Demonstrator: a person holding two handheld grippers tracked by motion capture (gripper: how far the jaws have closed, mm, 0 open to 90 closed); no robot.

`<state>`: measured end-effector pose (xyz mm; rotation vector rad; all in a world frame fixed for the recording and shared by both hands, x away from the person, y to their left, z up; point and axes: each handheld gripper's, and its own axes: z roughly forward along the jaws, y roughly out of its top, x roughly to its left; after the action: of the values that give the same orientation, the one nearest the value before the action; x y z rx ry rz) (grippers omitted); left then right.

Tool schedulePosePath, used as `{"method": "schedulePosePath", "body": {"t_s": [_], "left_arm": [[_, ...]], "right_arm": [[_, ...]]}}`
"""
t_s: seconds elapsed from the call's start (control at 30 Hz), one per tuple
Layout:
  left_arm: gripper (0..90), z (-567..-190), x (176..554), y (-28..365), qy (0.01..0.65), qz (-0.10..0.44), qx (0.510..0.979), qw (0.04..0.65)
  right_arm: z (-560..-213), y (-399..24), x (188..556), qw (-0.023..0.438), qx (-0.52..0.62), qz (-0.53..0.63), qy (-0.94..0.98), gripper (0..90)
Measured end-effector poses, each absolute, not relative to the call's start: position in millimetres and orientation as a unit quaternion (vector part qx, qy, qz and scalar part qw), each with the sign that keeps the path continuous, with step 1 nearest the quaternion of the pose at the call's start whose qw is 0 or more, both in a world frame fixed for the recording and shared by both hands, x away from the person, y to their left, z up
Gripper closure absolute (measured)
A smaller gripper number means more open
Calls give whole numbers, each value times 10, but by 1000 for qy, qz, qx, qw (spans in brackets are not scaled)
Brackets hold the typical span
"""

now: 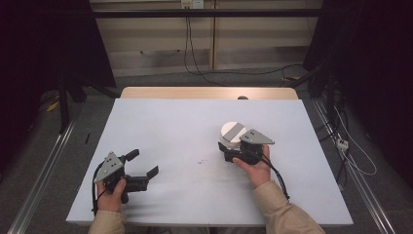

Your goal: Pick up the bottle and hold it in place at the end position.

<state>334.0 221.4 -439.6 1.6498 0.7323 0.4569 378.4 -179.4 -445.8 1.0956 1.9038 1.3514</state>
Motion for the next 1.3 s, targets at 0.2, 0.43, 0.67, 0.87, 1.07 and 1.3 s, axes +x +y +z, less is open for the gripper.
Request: {"method": "schedulePosePath", "body": {"t_s": [0.2,0.43,0.67,0.87,1.07,1.3], "left_arm": [[30,-4401,3340,2217,319,197,710,597],[30,-4399,3338,2229,319,197,708,598],[30,-4395,3331,2232,319,198,707,599],[30,-4395,3332,2234,320,198,707,599],[30,-4392,3332,2232,319,198,707,599],[30,-4395,3333,2228,318,197,709,598]], "right_arm": [[-4455,-1783,3805,274,409,506,708,184],[-4452,-1721,3831,273,402,506,712,184],[-4452,-1670,3865,270,401,506,715,184],[-4445,-1625,3892,267,397,507,717,184],[-4458,-1585,3911,264,394,506,720,184],[-4450,-1555,3939,263,392,508,720,184]]}}
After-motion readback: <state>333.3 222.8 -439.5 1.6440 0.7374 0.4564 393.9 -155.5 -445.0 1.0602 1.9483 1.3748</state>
